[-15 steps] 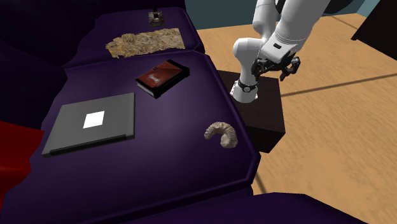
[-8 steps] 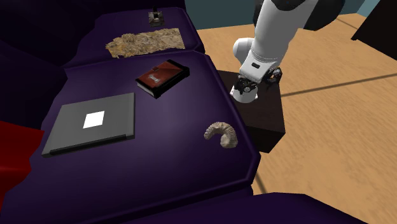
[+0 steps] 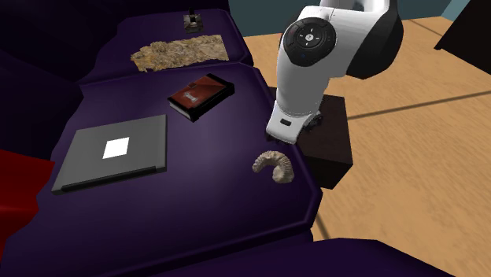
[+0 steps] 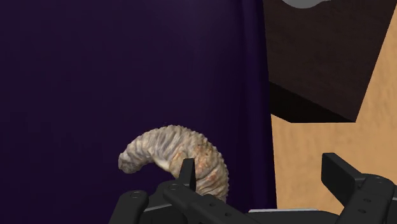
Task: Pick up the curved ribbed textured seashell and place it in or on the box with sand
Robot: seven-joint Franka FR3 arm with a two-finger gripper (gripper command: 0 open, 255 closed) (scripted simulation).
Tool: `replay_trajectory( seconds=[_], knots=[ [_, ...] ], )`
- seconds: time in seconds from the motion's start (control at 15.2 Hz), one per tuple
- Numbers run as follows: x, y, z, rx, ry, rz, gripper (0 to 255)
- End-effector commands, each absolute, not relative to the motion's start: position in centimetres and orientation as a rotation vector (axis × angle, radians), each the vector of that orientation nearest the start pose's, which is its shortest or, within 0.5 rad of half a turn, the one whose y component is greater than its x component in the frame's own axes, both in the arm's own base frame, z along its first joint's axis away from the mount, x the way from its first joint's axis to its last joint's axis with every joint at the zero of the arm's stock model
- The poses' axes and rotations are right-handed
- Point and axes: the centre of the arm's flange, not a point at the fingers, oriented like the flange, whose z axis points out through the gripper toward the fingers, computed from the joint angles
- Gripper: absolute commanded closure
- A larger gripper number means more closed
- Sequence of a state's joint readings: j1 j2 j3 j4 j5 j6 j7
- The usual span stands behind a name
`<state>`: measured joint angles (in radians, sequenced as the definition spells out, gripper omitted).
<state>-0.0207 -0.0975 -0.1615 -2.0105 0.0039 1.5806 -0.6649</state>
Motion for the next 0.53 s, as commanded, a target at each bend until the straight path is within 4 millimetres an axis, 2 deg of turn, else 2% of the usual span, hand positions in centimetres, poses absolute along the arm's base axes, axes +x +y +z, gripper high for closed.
replay_trajectory(
  seconds=[0.0,0.26,0.46],
  knots=[
    [50.6,-10.3,46.5,-2.836,-0.773,0.454,0],
    [55.6,-12.3,44.7,-2.772,-0.887,0.476,0],
    [55.5,-12.3,43.6,-2.769,-0.893,0.477,0]
  ],
)
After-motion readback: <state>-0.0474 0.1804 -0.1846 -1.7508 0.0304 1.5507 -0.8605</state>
